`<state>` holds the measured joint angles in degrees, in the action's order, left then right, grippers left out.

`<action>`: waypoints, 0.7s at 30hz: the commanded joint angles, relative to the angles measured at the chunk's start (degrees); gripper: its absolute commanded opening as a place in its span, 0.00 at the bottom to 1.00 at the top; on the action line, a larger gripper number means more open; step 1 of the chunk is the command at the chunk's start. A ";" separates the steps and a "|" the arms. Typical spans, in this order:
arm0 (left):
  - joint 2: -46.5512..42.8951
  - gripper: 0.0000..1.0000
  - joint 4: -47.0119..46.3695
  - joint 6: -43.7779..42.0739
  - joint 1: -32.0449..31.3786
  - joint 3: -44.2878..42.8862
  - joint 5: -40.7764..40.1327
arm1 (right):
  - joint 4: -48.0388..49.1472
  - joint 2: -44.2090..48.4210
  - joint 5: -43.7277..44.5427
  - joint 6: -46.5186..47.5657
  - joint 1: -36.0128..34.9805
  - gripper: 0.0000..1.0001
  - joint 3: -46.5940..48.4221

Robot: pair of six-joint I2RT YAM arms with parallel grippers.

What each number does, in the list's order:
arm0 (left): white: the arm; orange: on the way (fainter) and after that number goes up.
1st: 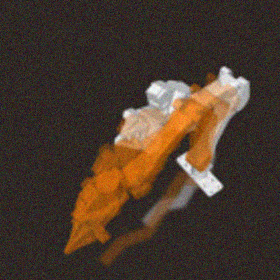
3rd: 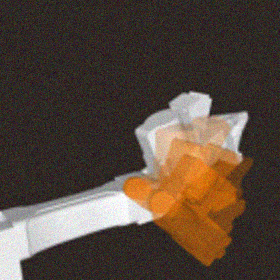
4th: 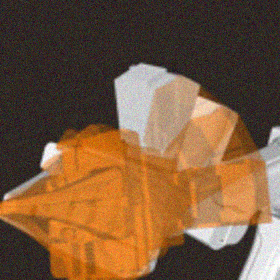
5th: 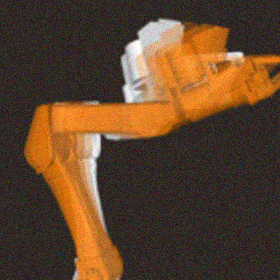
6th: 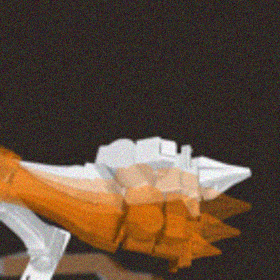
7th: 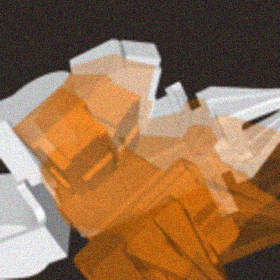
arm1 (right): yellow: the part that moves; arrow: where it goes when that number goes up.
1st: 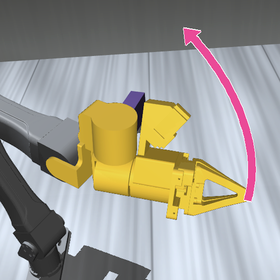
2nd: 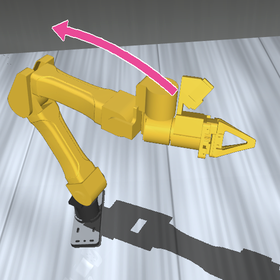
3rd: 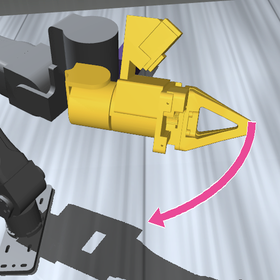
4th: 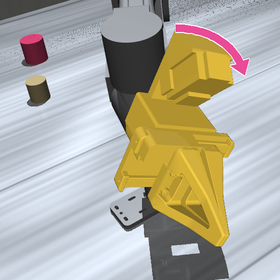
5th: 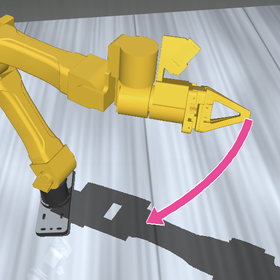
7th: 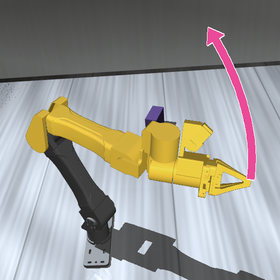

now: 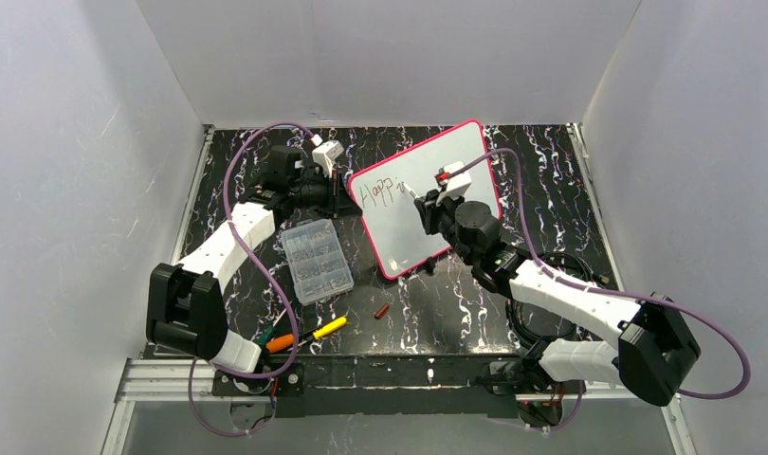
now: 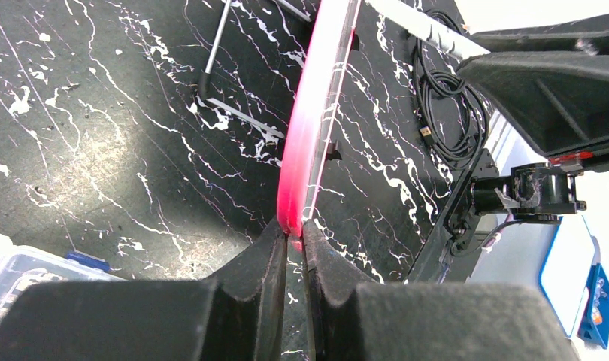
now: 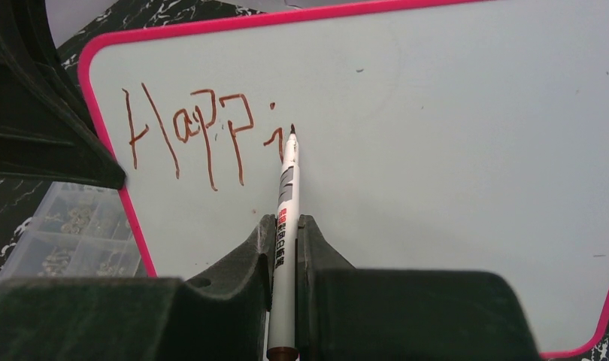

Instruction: Write a sentence on the whiteboard

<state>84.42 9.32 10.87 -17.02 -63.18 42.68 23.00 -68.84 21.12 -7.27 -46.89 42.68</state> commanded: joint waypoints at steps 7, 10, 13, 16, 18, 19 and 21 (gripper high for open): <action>-2.74 0.00 2.28 -1.30 -0.69 -0.89 1.21 | -1.18 1.33 0.81 -1.74 0.05 0.01 -3.25; -2.84 0.00 2.28 -1.37 -0.69 -0.84 1.27 | -1.60 2.04 0.61 -2.33 0.05 0.01 -4.01; -2.80 0.00 2.28 -1.32 -0.74 -0.89 1.16 | -1.85 2.62 0.43 -2.82 0.05 0.01 -4.42; -2.94 0.00 2.32 -1.31 -0.74 -0.89 1.26 | -1.76 3.12 0.57 -3.01 0.05 0.01 -4.86; -2.95 0.00 2.28 -1.32 -0.66 -0.81 1.27 | -1.42 3.05 0.76 -2.94 0.05 0.01 -4.79; -2.97 0.00 2.28 -1.37 -0.71 -0.81 1.23 | -1.14 2.95 0.76 -2.85 0.05 0.01 -4.65; -3.03 0.00 2.28 -1.45 -0.69 -0.79 1.26 | -0.11 2.66 0.70 -2.75 0.05 0.01 -4.40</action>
<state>84.42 9.34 10.85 -16.99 -63.18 42.41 22.02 -66.67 21.08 -9.54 -46.89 38.44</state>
